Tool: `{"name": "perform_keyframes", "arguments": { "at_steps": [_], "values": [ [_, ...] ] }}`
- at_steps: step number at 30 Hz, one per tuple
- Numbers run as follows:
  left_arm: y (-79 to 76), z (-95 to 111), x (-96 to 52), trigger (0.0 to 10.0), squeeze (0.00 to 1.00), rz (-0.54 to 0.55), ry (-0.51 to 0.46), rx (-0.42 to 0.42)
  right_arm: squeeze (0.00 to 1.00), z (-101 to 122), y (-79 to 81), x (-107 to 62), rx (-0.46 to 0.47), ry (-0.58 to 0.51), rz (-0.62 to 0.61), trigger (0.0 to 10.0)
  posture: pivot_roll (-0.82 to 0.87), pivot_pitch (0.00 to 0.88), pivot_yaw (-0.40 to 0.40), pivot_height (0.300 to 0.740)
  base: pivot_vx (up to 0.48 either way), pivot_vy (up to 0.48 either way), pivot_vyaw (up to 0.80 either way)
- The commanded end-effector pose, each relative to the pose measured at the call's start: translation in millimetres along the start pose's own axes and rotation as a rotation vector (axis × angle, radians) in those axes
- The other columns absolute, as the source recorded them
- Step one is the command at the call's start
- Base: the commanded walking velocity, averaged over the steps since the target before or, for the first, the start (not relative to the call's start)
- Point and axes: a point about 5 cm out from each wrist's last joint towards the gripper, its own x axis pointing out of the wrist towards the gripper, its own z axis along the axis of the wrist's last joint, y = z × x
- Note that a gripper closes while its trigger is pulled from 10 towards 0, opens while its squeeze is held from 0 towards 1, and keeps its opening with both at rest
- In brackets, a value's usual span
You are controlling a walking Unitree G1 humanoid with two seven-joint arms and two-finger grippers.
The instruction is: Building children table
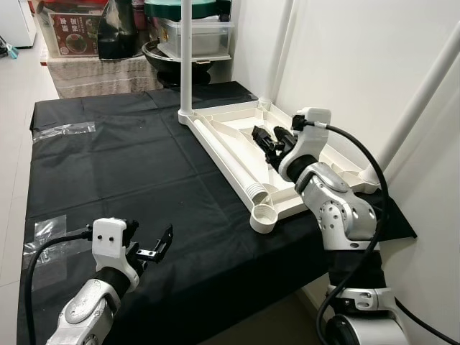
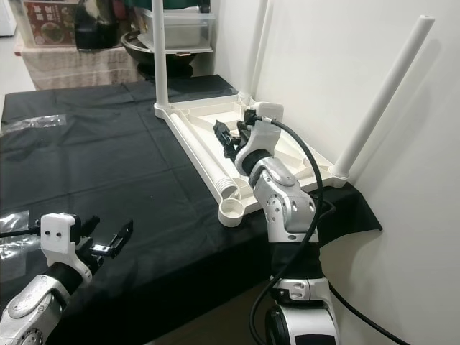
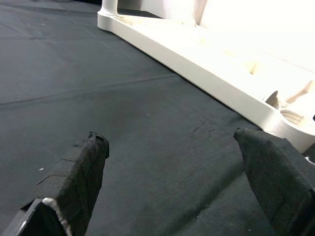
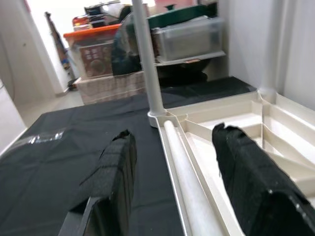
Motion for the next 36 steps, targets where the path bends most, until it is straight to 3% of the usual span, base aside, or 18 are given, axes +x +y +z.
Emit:
{"name": "perform_keyframes", "arguments": {
  "at_steps": [1,2,3,4,5,6,9,11,15,18,25,26,28,29,33,36],
  "values": [
    [-1.5,1,-0.3,10.0,0.00,-0.004,-0.009,-0.007,0.00,7,1.2,-2.8,-0.122,-0.053,0.026,10.0,0.07,0.000,-0.087,0.740,0.000,0.000,0.00],
    [-1.4,0,-0.6,10.0,0.00,-0.005,-0.002,-0.003,0.00,8,3.7,-4.3,-0.214,-0.074,0.078,10.0,0.07,0.000,-0.087,0.740,0.000,0.000,0.00],
    [-1.4,0,-0.6,10.0,0.00,-0.005,-0.002,-0.003,0.00,8,3.7,-4.3,-0.214,-0.074,0.078,10.0,0.07,0.000,-0.087,0.740,0.000,0.000,0.00],
    [-1.3,-1,-0.8,10.0,0.00,-0.006,0.002,-0.001,0.00,9,5.7,-5.5,-0.275,-0.084,0.116,10.0,0.07,0.000,-0.087,0.740,0.000,0.000,0.00],
    [-0.7,-1,-0.9,10.0,0.00,-0.002,0.005,0.004,0.00,-5,6.9,-7.2,-0.414,-0.017,0.192,10.0,0.07,0.000,-0.087,0.740,0.000,0.000,0.00],
    [-0.7,-1,-0.9,10.0,0.00,-0.002,0.005,0.004,0.00,-5,6.9,-7.2,-0.414,-0.017,0.192,10.0,0.07,0.000,-0.087,0.740,0.000,0.000,0.00],
    [-0.2,-2,-0.2,10.0,0.00,0.005,0.007,0.010,0.00,-51,-10.7,-15.1,-0.659,0.241,0.303,10.0,0.07,0.000,-0.095,0.740,0.000,0.000,0.00],
    [-0.8,-1,0.0,10.0,0.00,0.005,0.006,0.010,0.00,-70,-27.2,-18.7,-0.746,0.354,0.306,10.0,0.08,0.000,-0.098,0.740,0.000,0.000,0.00],
    [-0.2,-1,-0.9,10.0,0.00,0.009,0.006,0.008,0.00,-80,-41.4,-17.8,-0.810,0.424,0.274,10.0,0.08,0.000,-0.100,0.740,0.000,0.000,0.00],
    [-0.3,-1,-1.2,10.0,0.00,0.012,0.005,0.007,0.00,-83,-51.2,-7.7,-0.881,0.445,0.210,10.0,0.09,0.000,-0.109,0.740,0.000,0.000,0.00],
    [-0.5,0,-1.6,10.0,0.00,0.017,0.000,0.008,0.00,-84,-50.6,5.4,-0.917,0.439,0.186,10.0,0.10,0.000,-0.119,0.740,0.000,0.000,0.00],
    [-0.7,-1,-2.3,10.0,0.00,0.018,0.001,0.008,0.09,-88,-48.2,7.7,-0.924,0.444,0.199,10.0,0.11,0.000,-0.120,0.740,0.000,0.000,0.00],
    [-0.9,-1,-2.5,10.0,0.00,0.018,0.002,0.009,0.09,-90,-46.8,8.1,-0.924,0.448,0.208,10.0,0.11,0.000,-0.120,0.740,0.000,0.000,0.00],
    [-1.6,-1,-2.6,10.0,0.00,0.018,0.002,0.008,1.00,-93,-46.3,7.7,-0.927,0.456,0.220,10.0,0.11,0.000,-0.126,0.740,0.000,0.000,0.00],
    [-1.5,-1,-3.7,10.0,0.00,0.021,0.001,0.008,1.00,-95,-48.2,6.5,-0.931,0.467,0.235,10.0,0.11,0.000,-0.128,0.740,0.000,0.000,0.00],
    [-0.2,-2,-4.7,10.0,0.00,0.024,0.004,0.008,1.00,-90,-57.1,7.2,-1.001,0.472,0.226,10.0,0.10,0.000,-0.126,0.740,0.000,0.000,0.00]
  ]
}}
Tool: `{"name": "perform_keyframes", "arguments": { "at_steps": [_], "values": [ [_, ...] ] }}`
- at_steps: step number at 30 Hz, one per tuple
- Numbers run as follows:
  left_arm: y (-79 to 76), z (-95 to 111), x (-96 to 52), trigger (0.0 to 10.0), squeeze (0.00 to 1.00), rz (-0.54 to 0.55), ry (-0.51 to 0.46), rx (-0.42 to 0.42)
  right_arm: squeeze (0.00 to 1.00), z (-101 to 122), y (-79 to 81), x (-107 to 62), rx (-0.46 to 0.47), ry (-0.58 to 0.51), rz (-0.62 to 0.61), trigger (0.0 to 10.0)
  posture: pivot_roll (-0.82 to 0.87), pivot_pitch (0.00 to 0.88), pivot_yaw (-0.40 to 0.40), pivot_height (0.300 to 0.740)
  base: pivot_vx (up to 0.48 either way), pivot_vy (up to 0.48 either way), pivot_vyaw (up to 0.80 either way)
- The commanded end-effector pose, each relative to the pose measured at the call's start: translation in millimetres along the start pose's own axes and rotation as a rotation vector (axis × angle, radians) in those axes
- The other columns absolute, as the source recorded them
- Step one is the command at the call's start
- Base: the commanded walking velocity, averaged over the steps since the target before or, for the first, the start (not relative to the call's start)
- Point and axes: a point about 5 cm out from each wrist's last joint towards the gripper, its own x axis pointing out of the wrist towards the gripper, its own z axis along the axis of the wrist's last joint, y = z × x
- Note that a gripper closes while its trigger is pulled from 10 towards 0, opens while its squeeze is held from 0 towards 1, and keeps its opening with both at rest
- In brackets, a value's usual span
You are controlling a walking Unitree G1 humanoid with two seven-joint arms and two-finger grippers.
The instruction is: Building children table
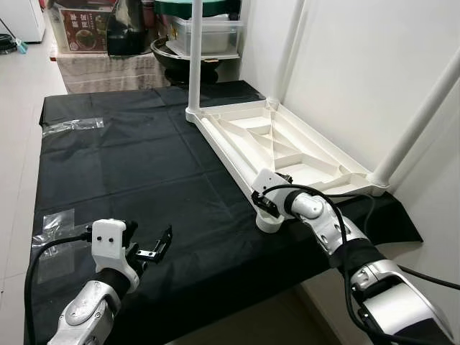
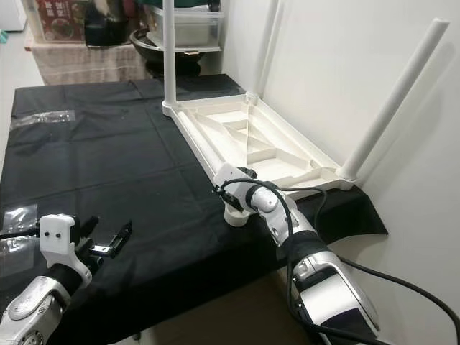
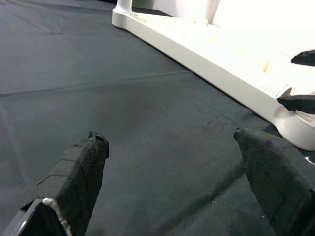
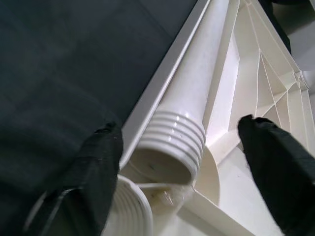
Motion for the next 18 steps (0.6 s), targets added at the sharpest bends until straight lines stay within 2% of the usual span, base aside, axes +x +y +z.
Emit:
{"name": "perform_keyframes", "arguments": {
  "at_steps": [1,3,10,14,15,18],
  "values": [
    [-0.9,-1,-2.1,10.0,0.00,0.004,0.000,-0.004,1.00,-1,-9.4,-1.9,-0.045,0.007,-0.020,10.0,0.10,0.000,-0.126,0.740,0.000,0.000,0.00],
    [-2.2,-2,-1.3,10.0,0.00,0.001,0.002,-0.005,1.00,-6,-15.9,-3.4,-0.092,0.031,-0.044,10.0,0.10,0.000,-0.126,0.740,0.000,0.000,0.00],
    [-4.5,-3,0.2,10.0,0.00,-0.006,0.000,-0.011,1.00,-10,-29.9,-6.3,-0.149,0.056,-0.103,10.0,0.10,0.000,-0.125,0.740,0.000,0.000,0.00],
    [-4.7,-3,0.1,10.0,0.00,-0.008,0.001,-0.011,1.00,-10,-29.4,-6.0,-0.151,0.056,-0.097,10.0,0.10,0.000,-0.125,0.740,0.000,0.000,0.00],
    [-4.9,-3,0.1,10.0,0.00,-0.011,0.002,-0.011,1.00,-9,-22.0,-3.6,-0.131,0.044,-0.050,10.0,0.10,0.000,-0.126,0.740,0.000,0.000,0.00],
    [-5.0,-3,0.0,10.0,0.00,-0.012,0.002,-0.011,0.98,-9,-18.6,-2.4,-0.126,0.041,-0.034,10.0,0.11,0.000,-0.128,0.740,0.000,0.000,0.00]
  ]
}}
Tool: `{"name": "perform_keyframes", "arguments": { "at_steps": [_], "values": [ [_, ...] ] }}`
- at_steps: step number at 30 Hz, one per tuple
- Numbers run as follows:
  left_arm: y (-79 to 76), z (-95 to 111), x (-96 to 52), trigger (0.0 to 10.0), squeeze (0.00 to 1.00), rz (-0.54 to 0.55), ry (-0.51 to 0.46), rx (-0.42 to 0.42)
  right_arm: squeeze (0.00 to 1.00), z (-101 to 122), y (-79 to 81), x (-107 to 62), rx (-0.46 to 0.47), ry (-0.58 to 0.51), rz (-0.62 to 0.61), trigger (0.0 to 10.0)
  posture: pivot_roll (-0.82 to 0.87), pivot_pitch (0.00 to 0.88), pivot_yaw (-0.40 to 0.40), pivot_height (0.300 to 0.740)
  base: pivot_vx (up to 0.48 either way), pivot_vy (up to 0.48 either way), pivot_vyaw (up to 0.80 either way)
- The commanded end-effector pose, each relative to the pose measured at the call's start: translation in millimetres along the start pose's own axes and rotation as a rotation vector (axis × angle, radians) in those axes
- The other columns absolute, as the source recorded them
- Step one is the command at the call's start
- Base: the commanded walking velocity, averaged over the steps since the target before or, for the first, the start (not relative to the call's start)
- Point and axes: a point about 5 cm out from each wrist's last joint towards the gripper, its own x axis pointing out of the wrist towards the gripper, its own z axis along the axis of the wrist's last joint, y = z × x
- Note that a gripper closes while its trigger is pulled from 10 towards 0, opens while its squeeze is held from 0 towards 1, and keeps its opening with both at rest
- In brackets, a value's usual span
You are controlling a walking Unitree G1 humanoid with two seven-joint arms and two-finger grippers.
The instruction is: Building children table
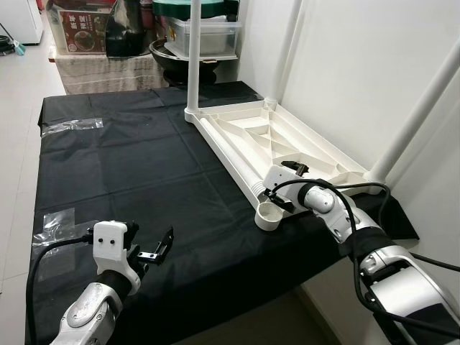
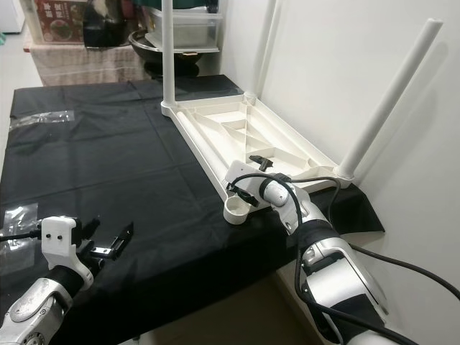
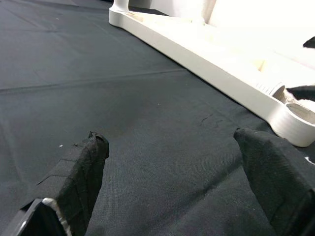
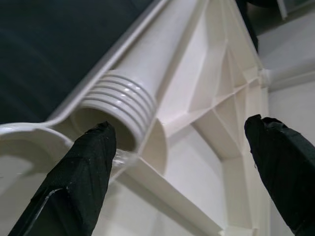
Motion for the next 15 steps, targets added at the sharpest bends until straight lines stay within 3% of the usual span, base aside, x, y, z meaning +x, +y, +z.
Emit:
{"name": "perform_keyframes", "arguments": {
  "at_steps": [1,3,5,6,15],
  "values": [
    [-2.4,-0.7,0.1,10.0,0.00,-0.009,-0.002,-0.001,0.98,-0.4,1.1,0.3,0.000,-0.001,0.017,10.0,0.11,0.000,-0.128,0.740,0.000,0.000,0.00],
    [-2.6,-0.8,-0.3,10.0,0.00,-0.009,-0.002,-0.001,0.05,0.4,5.1,2.1,-0.003,0.000,0.028,10.0,0.11,0.000,-0.129,0.740,0.000,0.000,0.00],
    [-2.7,-0.8,-0.5,10.0,0.00,-0.010,-0.001,-0.001,0.05,0.5,5.7,2.7,-0.008,0.002,0.027,10.0,0.11,0.000,-0.129,0.740,0.000,0.000,0.00],
    [-2.8,-0.9,-0.5,10.0,0.00,-0.010,-0.001,0.000,0.00,0.9,6.3,3.2,-0.011,0.002,0.029,10.0,0.11,0.000,-0.130,0.740,0.000,0.000,0.00],
    [-3.0,-0.5,-0.8,10.0,0.00,-0.009,-0.002,0.000,0.00,2.0,5.3,5.5,-0.084,0.030,0.019,10.0,0.11,0.000,-0.136,0.740,0.000,0.000,0.00]
  ]
}}
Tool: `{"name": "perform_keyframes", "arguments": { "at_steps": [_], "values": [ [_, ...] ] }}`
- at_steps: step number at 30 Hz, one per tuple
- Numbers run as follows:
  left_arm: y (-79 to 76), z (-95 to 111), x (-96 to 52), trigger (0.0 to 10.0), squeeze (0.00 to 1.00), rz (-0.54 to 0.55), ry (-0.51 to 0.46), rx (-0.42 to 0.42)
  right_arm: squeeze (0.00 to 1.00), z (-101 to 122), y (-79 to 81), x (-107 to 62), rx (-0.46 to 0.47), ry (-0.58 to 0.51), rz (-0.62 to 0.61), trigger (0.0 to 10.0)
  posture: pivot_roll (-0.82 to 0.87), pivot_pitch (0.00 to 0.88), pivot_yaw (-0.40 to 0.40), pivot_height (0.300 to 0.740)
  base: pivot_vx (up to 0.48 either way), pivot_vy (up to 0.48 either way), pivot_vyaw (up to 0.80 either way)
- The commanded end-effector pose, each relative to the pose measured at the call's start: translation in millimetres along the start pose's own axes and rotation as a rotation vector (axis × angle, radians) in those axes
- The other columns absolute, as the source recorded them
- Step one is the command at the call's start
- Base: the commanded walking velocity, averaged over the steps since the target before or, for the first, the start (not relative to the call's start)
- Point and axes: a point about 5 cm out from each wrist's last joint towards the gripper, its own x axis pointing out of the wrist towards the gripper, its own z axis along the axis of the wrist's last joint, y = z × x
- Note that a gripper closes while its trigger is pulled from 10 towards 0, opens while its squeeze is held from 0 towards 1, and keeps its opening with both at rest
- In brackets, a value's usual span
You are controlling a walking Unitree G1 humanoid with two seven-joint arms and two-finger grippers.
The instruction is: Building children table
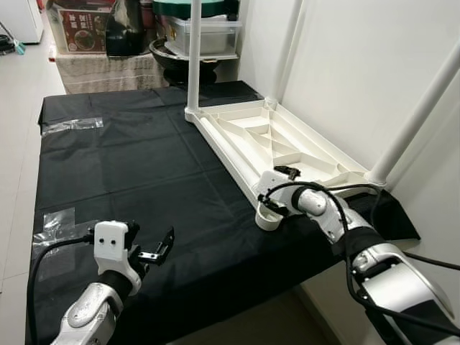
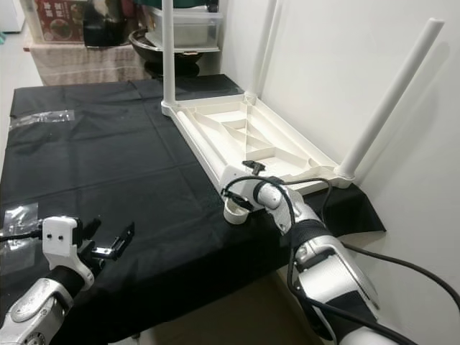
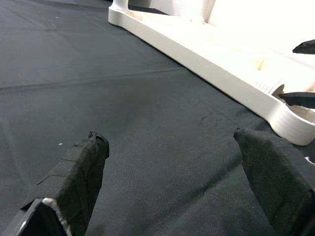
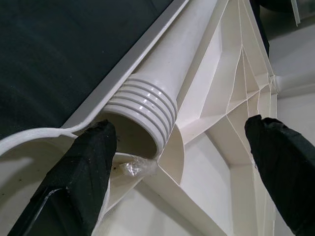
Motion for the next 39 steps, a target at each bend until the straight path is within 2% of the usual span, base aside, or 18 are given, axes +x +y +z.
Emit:
{"name": "perform_keyframes", "arguments": {
  "at_steps": [1,6,12,19,22,24,26,27,28,29,30,31,33,34,39],
  "values": [
    [-2.1,0,-1.3,10.0,0.00,-0.004,-0.005,0.000,0.00,-1,-2.9,0.3,-0.033,0.020,-0.007,10.0,0.11,0.000,-0.136,0.740,0.000,0.000,0.00],
    [-2.7,-1,-1.7,10.0,0.00,-0.004,-0.003,-0.002,0.00,0,-4.0,1.0,-0.071,0.033,-0.016,10.0,0.11,0.000,-0.138,0.740,0.000,0.000,0.00],
    [-3.5,0,-0.6,10.0,0.00,-0.006,-0.005,-0.004,0.00,10,-2.0,6.0,-0.044,0.017,-0.052,10.0,0.11,0.000,-0.135,0.740,0.000,0.000,0.00],
    [-3.4,0,0.2,10.0,0.00,-0.006,-0.005,-0.001,0.00,24,8.7,12.4,0.005,-0.018,-0.070,10.0,0.12,0.000,-0.136,0.740,0.000,0.000,0.00],
    [-3.6,0,0.1,10.0,0.00,-0.005,-0.005,-0.002,0.00,28,11.8,13.9,-0.004,-0.025,-0.098,10.0,0.12,0.000,-0.137,0.740,0.000,0.000,0.00],
    [-4.0,0,-0.1,10.0,0.00,-0.005,-0.004,-0.001,0.00,29,10.2,14.3,-0.009,-0.020,-0.150,10.0,0.12,0.000,-0.137,0.740,0.000,0.000,0.00],
    [-4.0,0,-0.1,10.0,0.00,-0.005,-0.004,-0.001,0.00,29,10.2,14.3,-0.009,-0.020,-0.150,10.0,0.12,0.000,-0.137,0.740,0.000,0.000,0.00],
    [-3.9,0,-0.2,10.0,0.00,-0.004,-0.004,-0.001,0.00,29,5.6,13.6,-0.007,-0.021,-0.221,10.0,0.13,0.000,-0.138,0.740,0.000,0.000,0.00],
    [-3.9,0,-0.2,10.0,0.00,-0.004,-0.004,-0.001,0.00,29,5.6,13.6,-0.007,-0.021,-0.221,10.0,0.13,0.000,-0.138,0.740,0.000,0.000,0.00],
    [-3.7,0,-0.2,10.0,0.00,-0.002,-0.004,0.001,0.00,28,2.9,12.7,0.001,-0.020,-0.288,9.5,0.13,0.000,-0.138,0.740,0.000,0.000,0.00],
    [-3.7,0,-0.2,10.0,0.00,-0.002,-0.004,0.001,0.00,28,2.9,12.7,0.001,-0.020,-0.288,9.5,0.13,0.000,-0.138,0.740,0.000,0.000,0.00],
    [-3.7,0,0.0,10.0,0.00,-0.002,-0.004,0.001,0.00,28,2.6,12.0,0.008,-0.023,-0.338,8.0,0.13,0.000,-0.138,0.740,0.000,0.000,0.00],
    [-3.7,0,0.0,10.0,0.00,-0.002,-0.004,0.001,0.00,28,2.6,12.0,0.008,-0.023,-0.338,8.0,0.13,0.000,-0.138,0.740,0.000,0.000,0.00],
    [-3.9,0,0.5,10.0,0.00,-0.004,-0.003,0.003,0.00,29,10.2,12.4,0.036,-0.045,-0.357,0.0,0.13,0.000,-0.132,0.740,0.000,0.000,0.00],
    [-3.8,1,1.3,10.0,0.00,-0.006,-0.002,0.006,0.00,34,20.1,14.0,0.078,-0.083,-0.331,0.0,0.13,0.000,-0.131,0.740,0.000,0.000,0.00]
  ]
}}
